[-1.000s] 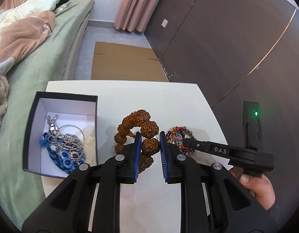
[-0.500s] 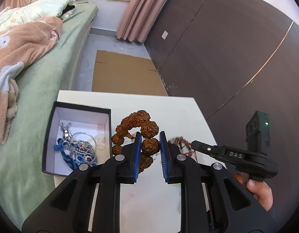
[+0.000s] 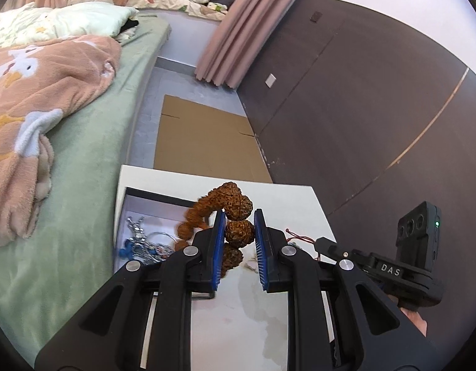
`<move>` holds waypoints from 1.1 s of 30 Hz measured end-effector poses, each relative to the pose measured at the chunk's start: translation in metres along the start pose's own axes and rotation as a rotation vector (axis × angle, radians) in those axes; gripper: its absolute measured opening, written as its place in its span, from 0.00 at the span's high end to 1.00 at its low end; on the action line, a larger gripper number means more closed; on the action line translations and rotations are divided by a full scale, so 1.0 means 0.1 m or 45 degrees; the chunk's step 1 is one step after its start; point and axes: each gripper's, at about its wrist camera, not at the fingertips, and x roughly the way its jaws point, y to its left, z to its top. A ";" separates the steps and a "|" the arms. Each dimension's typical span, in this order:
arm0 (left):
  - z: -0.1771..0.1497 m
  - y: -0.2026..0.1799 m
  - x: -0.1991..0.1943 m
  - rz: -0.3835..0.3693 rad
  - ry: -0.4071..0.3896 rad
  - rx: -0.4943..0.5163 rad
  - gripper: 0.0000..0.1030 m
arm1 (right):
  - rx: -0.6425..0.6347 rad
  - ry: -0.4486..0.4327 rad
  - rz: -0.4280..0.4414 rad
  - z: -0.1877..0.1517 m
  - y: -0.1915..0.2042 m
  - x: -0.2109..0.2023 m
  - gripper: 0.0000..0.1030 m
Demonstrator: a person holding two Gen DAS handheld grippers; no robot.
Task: Organize jewelry
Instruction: 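Drop both bracelets into the black box with left and right grippers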
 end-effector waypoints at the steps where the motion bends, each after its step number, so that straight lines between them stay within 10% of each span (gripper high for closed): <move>1: 0.02 0.05 0.00 0.006 -0.001 -0.008 0.81 | -0.004 0.000 0.004 0.00 0.03 0.02 0.95; 3: 0.04 0.11 0.02 0.006 0.011 -0.028 0.81 | -0.020 0.003 0.022 0.01 0.11 0.08 0.95; 7: 0.09 0.22 -0.03 0.031 -0.014 -0.044 0.45 | -0.043 0.018 0.074 -0.01 0.28 0.22 0.95; 24: 0.24 0.67 -0.34 0.073 -0.105 -0.159 0.22 | -0.213 0.026 0.172 -0.12 1.00 0.67 0.90; 26: 0.24 0.68 -0.33 0.079 -0.105 -0.157 0.19 | -0.185 0.059 0.133 -0.13 0.93 0.73 0.83; 29: 0.22 0.66 -0.34 0.087 -0.101 -0.148 0.18 | -0.153 0.008 0.061 -0.12 0.81 0.63 0.46; 33: 0.20 0.61 -0.33 0.080 -0.092 -0.139 0.18 | -0.113 -0.037 0.033 -0.04 0.65 0.41 0.45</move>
